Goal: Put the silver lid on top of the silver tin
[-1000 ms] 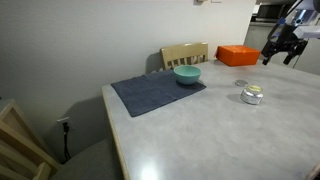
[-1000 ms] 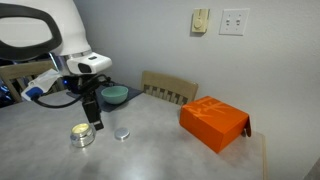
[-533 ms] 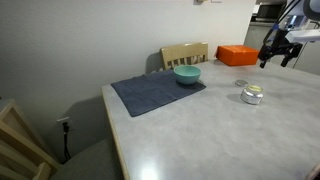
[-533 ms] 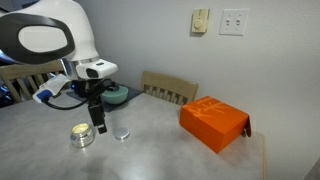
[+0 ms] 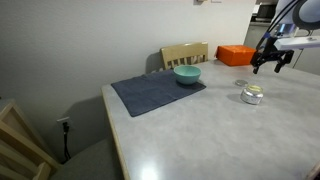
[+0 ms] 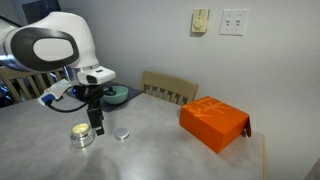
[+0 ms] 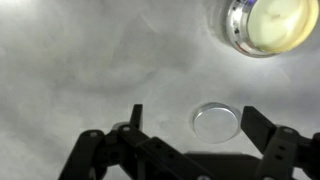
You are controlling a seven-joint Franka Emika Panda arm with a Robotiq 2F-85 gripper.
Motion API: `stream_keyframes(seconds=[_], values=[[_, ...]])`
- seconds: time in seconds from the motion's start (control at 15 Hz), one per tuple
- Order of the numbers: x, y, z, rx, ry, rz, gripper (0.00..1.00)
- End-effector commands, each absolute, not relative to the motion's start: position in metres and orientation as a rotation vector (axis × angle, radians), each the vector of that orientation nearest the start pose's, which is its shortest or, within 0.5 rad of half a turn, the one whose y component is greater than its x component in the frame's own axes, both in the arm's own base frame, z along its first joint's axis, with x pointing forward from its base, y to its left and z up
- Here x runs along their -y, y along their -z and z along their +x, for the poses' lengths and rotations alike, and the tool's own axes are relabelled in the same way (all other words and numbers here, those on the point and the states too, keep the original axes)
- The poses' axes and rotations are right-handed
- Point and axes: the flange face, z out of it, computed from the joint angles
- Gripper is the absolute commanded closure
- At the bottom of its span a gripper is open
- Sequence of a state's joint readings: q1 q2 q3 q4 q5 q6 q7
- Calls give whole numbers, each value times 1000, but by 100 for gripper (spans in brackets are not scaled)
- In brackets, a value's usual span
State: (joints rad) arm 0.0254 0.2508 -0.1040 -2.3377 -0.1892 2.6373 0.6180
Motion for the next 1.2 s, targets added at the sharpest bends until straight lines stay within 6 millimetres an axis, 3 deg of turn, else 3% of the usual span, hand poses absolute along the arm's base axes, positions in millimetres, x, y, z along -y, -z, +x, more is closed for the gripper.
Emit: stream_keyframes(seconds=[0.0,0.33,0.47,0.8,1.13], values=[[33,-224,542,-720,119,-3136,0],[35,-251,549,-502,164,-2960,0],[46,-255,552,-471,153,-2866,0],[77,-234,546,-574,116,-2961,0],[75,-206,558,-569,10,-3037,0]])
